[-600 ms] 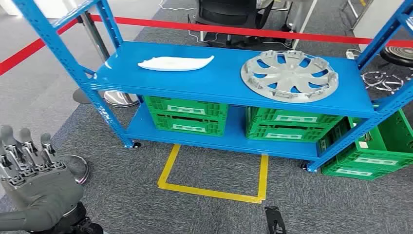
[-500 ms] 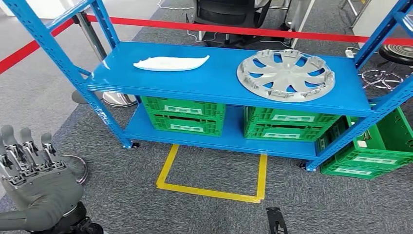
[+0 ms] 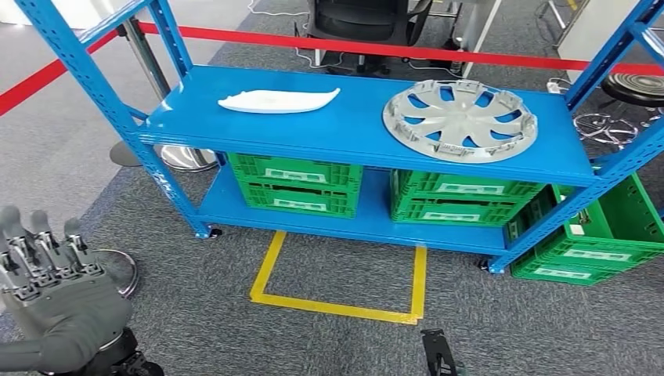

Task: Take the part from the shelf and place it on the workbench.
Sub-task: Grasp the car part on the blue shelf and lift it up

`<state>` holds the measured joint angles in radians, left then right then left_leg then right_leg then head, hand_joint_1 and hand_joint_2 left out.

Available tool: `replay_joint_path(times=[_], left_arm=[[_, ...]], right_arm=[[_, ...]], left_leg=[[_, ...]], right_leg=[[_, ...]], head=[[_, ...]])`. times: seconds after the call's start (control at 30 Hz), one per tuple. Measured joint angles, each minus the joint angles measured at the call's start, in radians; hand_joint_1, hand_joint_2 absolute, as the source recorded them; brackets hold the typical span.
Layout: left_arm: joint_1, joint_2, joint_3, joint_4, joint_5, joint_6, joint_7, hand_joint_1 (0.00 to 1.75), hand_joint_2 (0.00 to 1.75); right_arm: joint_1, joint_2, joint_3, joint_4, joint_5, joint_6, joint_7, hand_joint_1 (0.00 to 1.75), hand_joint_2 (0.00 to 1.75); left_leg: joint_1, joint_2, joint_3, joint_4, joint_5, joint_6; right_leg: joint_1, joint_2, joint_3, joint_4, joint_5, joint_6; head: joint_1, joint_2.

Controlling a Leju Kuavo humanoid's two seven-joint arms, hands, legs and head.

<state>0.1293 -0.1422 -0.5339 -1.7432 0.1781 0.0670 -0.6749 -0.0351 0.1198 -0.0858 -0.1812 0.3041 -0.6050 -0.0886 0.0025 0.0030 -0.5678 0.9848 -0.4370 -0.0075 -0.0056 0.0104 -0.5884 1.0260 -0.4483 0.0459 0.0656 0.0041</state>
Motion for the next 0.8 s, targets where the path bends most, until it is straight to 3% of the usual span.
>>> replay_joint_path(times=[0.07, 0.13, 0.17, 0.2, 0.23, 0.3, 0.37, 0.43, 0.57, 0.6, 0.7, 0.73, 0.77, 0.8], left_arm=[[-0.005, 0.002, -0.007, 0.009, -0.010, -0.003, 0.021, 0.00, 0.00], [-0.008, 0.008, -0.015, 0.025, -0.020, -0.005, 0.031, 0.00, 0.00], [-0.009, 0.011, -0.019, 0.034, -0.023, -0.005, 0.032, 0.00, 0.00], [-0.010, 0.014, -0.021, 0.041, -0.024, -0.005, 0.032, 0.00, 0.00], [-0.011, 0.015, -0.024, 0.047, -0.024, -0.007, 0.032, 0.00, 0.00], [-0.013, 0.018, -0.028, 0.054, -0.022, -0.013, 0.033, 0.00, 0.00], [-0.017, 0.020, -0.032, 0.058, -0.021, -0.022, 0.035, 0.00, 0.00], [-0.021, 0.023, -0.037, 0.061, -0.023, -0.031, 0.039, 0.00, 0.00], [-0.029, 0.025, -0.045, 0.066, -0.030, -0.042, 0.045, 0.00, 0.00], [-0.030, 0.026, -0.046, 0.067, -0.031, -0.045, 0.046, 0.00, 0.00], [-0.030, 0.028, -0.047, 0.072, -0.032, -0.050, 0.048, 0.00, 0.00], [-0.030, 0.029, -0.047, 0.074, -0.031, -0.051, 0.049, 0.00, 0.00], [-0.030, 0.030, -0.048, 0.076, -0.031, -0.052, 0.049, 0.00, 0.00], [-0.029, 0.030, -0.048, 0.078, -0.031, -0.052, 0.049, 0.00, 0.00]], right_arm=[[0.000, 0.001, 0.000, 0.000, 0.002, 0.004, 0.029, 0.00, 0.00], [0.001, 0.001, 0.000, 0.000, 0.008, 0.006, 0.046, 0.00, 0.00], [0.002, 0.001, 0.000, 0.000, 0.012, 0.007, 0.052, 0.00, 0.00], [0.003, 0.001, 0.000, 0.000, 0.015, 0.008, 0.055, 0.00, 0.00], [0.003, 0.001, 0.000, 0.000, 0.018, 0.008, 0.060, 0.00, 0.00], [0.001, 0.001, 0.000, 0.000, 0.024, 0.007, 0.070, 0.00, 0.00], [-0.001, 0.001, 0.000, 0.000, 0.031, 0.002, 0.086, 0.00, 0.00], [-0.004, 0.001, 0.001, 0.000, 0.036, -0.012, 0.110, 0.00, 0.00], [0.000, 0.002, 0.001, 0.000, 0.044, -0.056, 0.148, 0.00, 0.00], [0.000, 0.002, 0.000, 0.000, 0.046, -0.061, 0.151, 0.00, 0.00], [0.001, 0.002, 0.000, 0.000, 0.049, -0.068, 0.156, 0.00, 0.00], [0.002, 0.002, 0.000, 0.000, 0.049, -0.069, 0.157, 0.00, 0.00], [0.003, 0.002, 0.000, 0.000, 0.050, -0.071, 0.157, 0.00, 0.00], [0.003, 0.002, 0.000, 0.000, 0.050, -0.071, 0.158, 0.00, 0.00]], left_leg=[[0.004, 0.001, 0.001, -0.004, 0.003, 0.010], [0.003, 0.001, 0.001, -0.003, 0.002, 0.014], [0.002, 0.001, 0.001, -0.003, 0.002, 0.015], [0.002, 0.001, 0.001, -0.003, 0.002, 0.015], [0.002, 0.001, 0.002, -0.003, 0.002, 0.014], [0.003, 0.000, 0.005, -0.002, 0.000, 0.012], [0.000, 0.000, 0.005, 0.001, -0.002, 0.006], [-0.004, -0.001, 0.003, 0.001, -0.005, -0.004], [-0.001, -0.001, -0.006, 0.026, -0.024, -0.028], [0.000, -0.001, -0.029, 0.071, -0.044, -0.033], [0.000, 0.000, -0.149, 0.268, -0.104, -0.040], [0.000, 0.000, -0.174, 0.295, -0.096, -0.039], [0.000, -0.001, -0.178, 0.282, -0.067, -0.037], [0.000, -0.001, -0.163, 0.233, -0.021, -0.034]], right_leg=[[-0.001, -0.001, -0.036, 0.078, -0.046, 0.009], [-0.002, -0.002, -0.100, 0.215, -0.109, 0.014], [-0.002, -0.002, -0.123, 0.264, -0.122, 0.015], [-0.002, -0.002, -0.130, 0.276, -0.117, 0.015], [-0.003, -0.002, -0.118, 0.250, -0.095, 0.015], [-0.004, -0.004, -0.060, 0.132, -0.032, 0.013], [-0.005, -0.005, -0.009, 0.032, 0.000, 0.010], [-0.003, -0.003, 0.007, -0.002, -0.001, 0.000], [-0.003, 0.001, 0.017, -0.008, -0.012, -0.031], [-0.004, 0.001, 0.023, -0.010, -0.016, -0.037], [-0.003, 0.000, 0.041, -0.011, -0.033, -0.045], [-0.003, 0.001, 0.049, -0.011, -0.040, -0.045], [-0.003, 0.002, 0.061, -0.011, -0.048, -0.043], [-0.003, 0.004, 0.075, -0.011, -0.057, -0.040]], head=[[0.005, 0.000], [0.009, 0.000], [0.009, 0.000], [0.009, 0.000], [0.009, 0.000], [0.009, 0.000], [0.009, 0.000], [0.006, 0.000], [0.000, 0.000], [-0.004, 0.000], [-0.011, 0.000], [-0.011, 0.000], [-0.011, 0.000], [-0.011, 0.000]])
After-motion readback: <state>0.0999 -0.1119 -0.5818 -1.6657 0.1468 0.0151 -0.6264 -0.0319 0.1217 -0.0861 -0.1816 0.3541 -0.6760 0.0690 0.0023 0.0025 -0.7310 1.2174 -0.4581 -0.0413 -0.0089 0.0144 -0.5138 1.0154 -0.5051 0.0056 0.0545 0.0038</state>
